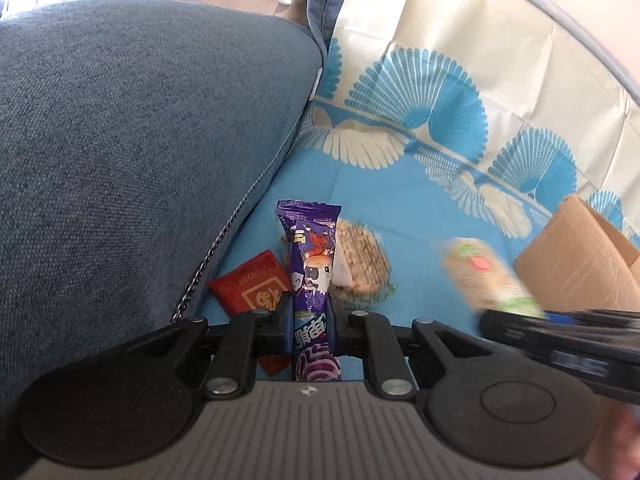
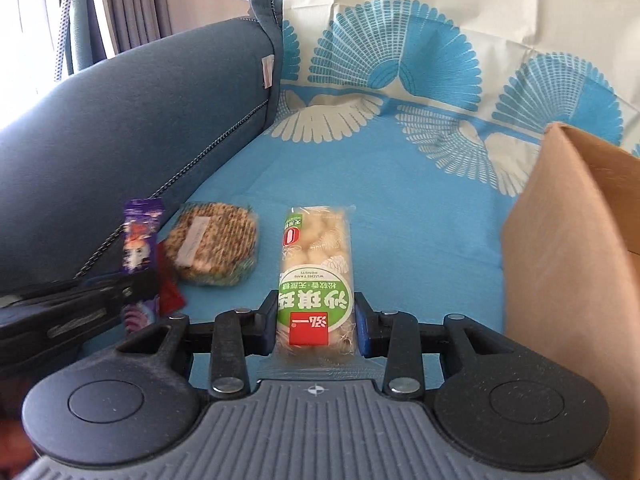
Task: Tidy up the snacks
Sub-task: 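Grasp the green-labelled peanut bar with the right tool while the left tool holds the purple bar, then lift and carry the purple bar and peanut bar over the box with both tools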
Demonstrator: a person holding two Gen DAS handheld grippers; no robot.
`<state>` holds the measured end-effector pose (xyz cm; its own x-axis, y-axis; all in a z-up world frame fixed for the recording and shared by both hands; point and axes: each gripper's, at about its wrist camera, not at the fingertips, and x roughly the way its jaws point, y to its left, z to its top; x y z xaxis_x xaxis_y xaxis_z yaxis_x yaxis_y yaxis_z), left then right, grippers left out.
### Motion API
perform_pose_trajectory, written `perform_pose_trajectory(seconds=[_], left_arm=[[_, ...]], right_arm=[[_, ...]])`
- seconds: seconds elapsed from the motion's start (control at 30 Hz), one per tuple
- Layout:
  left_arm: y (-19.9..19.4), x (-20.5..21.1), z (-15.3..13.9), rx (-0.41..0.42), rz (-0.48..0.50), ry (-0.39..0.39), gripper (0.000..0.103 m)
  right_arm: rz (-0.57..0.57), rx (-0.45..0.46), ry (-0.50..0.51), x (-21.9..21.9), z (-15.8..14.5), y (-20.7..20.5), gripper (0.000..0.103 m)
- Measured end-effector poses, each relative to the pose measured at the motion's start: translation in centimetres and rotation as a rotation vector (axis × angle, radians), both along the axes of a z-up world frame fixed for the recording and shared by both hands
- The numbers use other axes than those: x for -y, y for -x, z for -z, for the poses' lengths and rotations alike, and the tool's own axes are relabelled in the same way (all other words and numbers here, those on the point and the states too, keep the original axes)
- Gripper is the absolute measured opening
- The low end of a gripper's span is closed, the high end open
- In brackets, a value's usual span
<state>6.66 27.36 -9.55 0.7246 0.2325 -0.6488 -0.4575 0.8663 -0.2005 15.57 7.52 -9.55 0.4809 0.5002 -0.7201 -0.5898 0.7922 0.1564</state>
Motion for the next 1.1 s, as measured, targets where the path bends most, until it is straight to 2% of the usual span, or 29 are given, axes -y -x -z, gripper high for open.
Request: perform_pose_trajectory(seconds=[0.13, 0.23, 0.3, 0.4, 0.5, 0.6, 0.73, 0.9, 1.1], left_arm=[[0.1, 0.2, -0.6, -0.033, 0.037, 0.024, 0.017], [0.2, 1.0, -1.3, -0.132, 0.083, 0.047, 0.017], [0.6, 1.8, -1.8, -0.172, 0.142, 0.062, 0.017], [1.7, 3.4, -2.5, -0.228, 0.227, 0.032, 0.017], [2.9, 4.1, -2.6, -0.272, 0.287, 0.034, 0.017], [3.7, 4.4, -2.1, -0.299, 0.337, 0.069, 0.017], [4.0, 4.6, -1.2, -0.304, 0.331, 0.092, 0.017], [3.7, 4.2, -0.1, -0.33, 0.294, 0.144, 0.018], [3.2, 3.8, 0.3, -0.342, 0.307, 0.175, 0.019]], right_arm=[[-0.009, -0.029, -0.003, 3.0, -2.8, 3.1, 0.038], [-0.027, -0.024, -0.006, 5.0, -4.1, 6.3, 0.038], [-0.026, -0.033, -0.003, 5.8, -3.9, 8.2, 0.038], [-0.013, -0.052, 0.015, 6.3, -2.6, 10.1, 0.038], [0.0, -0.088, 0.043, 6.1, -1.1, 10.6, 0.038], [-0.013, -0.136, 0.055, 5.8, -0.3, 11.1, 0.038], [-0.035, -0.153, 0.097, 5.6, 0.4, 11.7, 0.038], [-0.034, -0.213, 0.058, 5.8, 0.9, 11.1, 0.04], [-0.042, -0.207, 0.058, 5.5, 1.0, 11.0, 0.045]])
